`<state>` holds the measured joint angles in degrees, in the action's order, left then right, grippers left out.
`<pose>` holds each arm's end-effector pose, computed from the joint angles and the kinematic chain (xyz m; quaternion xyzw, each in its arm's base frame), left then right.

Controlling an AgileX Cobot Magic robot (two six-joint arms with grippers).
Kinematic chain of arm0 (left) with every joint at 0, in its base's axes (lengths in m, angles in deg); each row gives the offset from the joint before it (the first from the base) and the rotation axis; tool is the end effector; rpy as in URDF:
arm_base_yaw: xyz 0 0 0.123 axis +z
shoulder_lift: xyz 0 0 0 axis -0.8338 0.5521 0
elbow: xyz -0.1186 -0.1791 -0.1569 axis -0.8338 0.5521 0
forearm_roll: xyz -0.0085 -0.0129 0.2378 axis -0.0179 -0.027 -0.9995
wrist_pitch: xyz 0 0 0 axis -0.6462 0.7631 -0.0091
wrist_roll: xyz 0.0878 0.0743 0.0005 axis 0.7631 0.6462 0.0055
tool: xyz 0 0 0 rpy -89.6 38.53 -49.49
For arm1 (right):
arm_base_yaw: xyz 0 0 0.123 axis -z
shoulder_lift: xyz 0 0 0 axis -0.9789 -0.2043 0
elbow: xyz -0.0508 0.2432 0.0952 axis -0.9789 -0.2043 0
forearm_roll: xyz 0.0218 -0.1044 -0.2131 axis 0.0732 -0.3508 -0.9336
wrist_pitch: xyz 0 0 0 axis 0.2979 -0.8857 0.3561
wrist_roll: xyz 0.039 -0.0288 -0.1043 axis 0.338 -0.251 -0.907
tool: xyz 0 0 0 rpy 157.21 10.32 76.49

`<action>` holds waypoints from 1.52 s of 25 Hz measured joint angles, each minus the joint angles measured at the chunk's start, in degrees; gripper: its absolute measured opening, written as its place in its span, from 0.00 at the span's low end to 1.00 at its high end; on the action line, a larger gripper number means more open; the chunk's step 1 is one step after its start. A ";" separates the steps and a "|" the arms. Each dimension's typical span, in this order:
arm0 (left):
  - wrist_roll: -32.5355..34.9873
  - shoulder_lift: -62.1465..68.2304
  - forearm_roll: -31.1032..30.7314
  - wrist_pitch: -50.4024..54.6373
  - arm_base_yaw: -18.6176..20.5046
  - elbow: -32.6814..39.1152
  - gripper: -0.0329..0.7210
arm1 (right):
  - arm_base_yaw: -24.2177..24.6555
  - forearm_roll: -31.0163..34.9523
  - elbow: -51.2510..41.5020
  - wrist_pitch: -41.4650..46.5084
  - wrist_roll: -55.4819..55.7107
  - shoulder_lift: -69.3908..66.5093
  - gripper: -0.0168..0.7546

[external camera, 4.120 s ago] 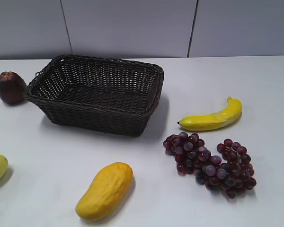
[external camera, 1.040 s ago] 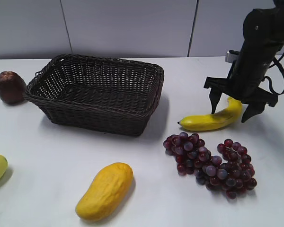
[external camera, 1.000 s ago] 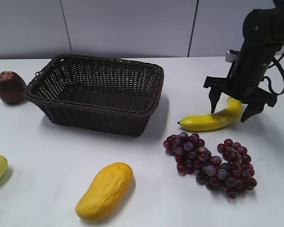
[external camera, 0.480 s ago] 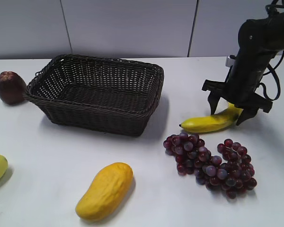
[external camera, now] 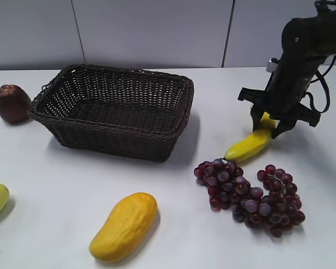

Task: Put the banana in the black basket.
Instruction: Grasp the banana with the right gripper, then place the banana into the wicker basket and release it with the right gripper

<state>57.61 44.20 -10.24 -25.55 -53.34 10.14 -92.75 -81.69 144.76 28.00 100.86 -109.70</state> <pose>0.0220 -0.0095 0.2568 0.0291 0.8580 -0.0084 0.5128 0.3926 0.1046 0.0990 0.2589 0.9604 0.0609 0.0830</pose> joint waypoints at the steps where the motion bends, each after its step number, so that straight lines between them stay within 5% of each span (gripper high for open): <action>1: 0.00 0.00 0.00 0.00 0.00 0.00 0.36 | 0.00 -0.05 1.12 0.21 -0.05 0.00 0.47; 11: 0.00 0.00 0.00 0.00 0.00 0.00 0.36 | 0.00 0.52 11.81 5.21 -9.49 2.83 0.47; 17: 0.00 0.00 0.00 0.00 0.00 0.00 0.36 | -0.48 11.00 20.39 5.86 -21.56 7.24 0.47; 25: 0.00 0.00 0.00 0.00 0.00 0.00 0.36 | -9.62 21.83 27.71 2.08 -47.08 7.71 0.47; 38: 0.00 0.00 0.00 0.00 0.00 0.00 0.36 | -18.95 22.34 27.77 -5.94 -78.18 1.62 0.47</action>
<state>57.61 44.20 -10.24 -25.55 -53.34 10.14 -111.70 -59.34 172.53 22.06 22.67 -108.09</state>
